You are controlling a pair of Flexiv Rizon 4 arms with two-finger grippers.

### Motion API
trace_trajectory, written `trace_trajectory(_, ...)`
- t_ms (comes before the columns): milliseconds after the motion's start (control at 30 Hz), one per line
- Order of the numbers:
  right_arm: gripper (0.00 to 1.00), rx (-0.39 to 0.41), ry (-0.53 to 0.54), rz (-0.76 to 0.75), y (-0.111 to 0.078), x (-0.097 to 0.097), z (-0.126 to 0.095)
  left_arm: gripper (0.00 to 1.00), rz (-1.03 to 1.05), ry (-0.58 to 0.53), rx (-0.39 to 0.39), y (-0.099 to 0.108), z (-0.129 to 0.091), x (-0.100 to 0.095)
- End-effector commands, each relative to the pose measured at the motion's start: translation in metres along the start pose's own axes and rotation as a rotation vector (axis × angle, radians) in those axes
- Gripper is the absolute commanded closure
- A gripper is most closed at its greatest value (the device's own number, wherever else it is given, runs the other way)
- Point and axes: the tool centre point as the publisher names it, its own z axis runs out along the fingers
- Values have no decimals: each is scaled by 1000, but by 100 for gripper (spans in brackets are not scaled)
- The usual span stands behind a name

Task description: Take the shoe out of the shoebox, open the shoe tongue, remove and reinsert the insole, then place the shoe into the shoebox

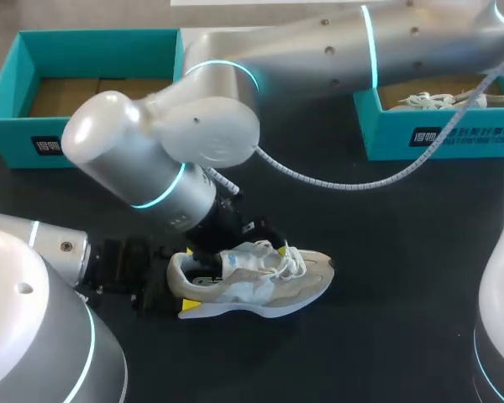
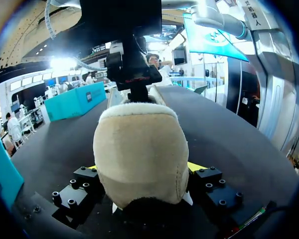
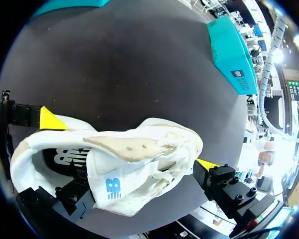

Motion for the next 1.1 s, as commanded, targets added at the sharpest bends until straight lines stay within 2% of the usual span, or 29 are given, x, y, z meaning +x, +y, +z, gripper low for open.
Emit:
trace_trajectory(33,45,21,-51,1269,-1,-7,-2,100,0,-3,-1,1,3,0)
trace_trajectory(67,57,21,-52,1269,-2,-8,-6,100,0,-3,-1,1,3,0)
trace_trajectory(133,66,25,-66,1278,-4,-14,-9,100,0,-3,-1,1,3,0)
trace_trajectory(267,98,36,-57,1284,-5,-22,-11,100,0,-3,-1,1,3,0)
trace_trajectory(300,100,39,-56,1284,-6,-23,-11,100,0,-3,-1,1,3,0)
trace_trajectory(433,100,51,-33,1276,-6,-29,-12,100,0,-3,-1,1,3,0)
trace_trajectory(767,100,70,33,1248,-9,-48,2,100,0,-3,-1,1,3,0)
trace_trajectory(1100,100,48,109,1225,-10,-67,34,100,0,-3,-1,1,3,0)
